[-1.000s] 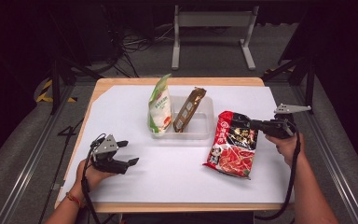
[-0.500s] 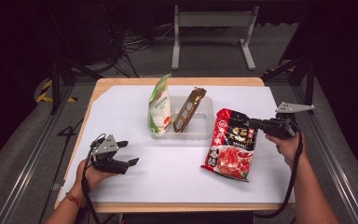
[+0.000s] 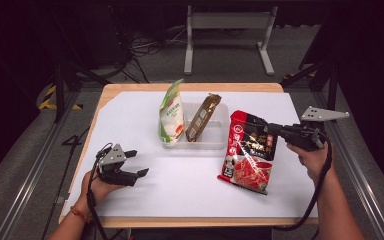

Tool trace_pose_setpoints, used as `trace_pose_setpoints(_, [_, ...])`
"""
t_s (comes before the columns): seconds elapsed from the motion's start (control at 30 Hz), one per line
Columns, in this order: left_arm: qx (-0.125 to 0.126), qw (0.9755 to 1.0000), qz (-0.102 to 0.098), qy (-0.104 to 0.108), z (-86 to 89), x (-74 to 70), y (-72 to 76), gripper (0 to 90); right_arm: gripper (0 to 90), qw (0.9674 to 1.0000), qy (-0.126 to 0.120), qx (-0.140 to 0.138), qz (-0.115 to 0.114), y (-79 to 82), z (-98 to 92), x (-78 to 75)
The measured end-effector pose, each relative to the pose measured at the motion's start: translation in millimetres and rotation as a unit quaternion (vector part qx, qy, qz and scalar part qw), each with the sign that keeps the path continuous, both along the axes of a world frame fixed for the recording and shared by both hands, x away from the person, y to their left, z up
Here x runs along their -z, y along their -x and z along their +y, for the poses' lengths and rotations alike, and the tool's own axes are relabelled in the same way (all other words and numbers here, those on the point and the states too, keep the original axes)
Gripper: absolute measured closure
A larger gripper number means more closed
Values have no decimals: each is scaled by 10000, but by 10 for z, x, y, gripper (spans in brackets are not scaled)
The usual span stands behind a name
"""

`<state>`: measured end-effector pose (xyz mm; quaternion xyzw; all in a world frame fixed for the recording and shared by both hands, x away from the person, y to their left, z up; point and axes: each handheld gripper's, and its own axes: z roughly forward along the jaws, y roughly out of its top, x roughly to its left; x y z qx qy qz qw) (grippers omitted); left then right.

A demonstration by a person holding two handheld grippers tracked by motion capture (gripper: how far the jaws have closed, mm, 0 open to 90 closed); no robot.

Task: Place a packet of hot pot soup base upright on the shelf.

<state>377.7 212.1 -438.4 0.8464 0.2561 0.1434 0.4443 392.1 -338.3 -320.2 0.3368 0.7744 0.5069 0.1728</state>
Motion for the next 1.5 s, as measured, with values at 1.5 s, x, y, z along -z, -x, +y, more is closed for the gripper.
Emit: trace_pose_setpoints(1.5, [-85, 10000, -43, 9, 2, 15, -13, 216, 886, 9912, -386, 387, -1207, 241, 163, -786])
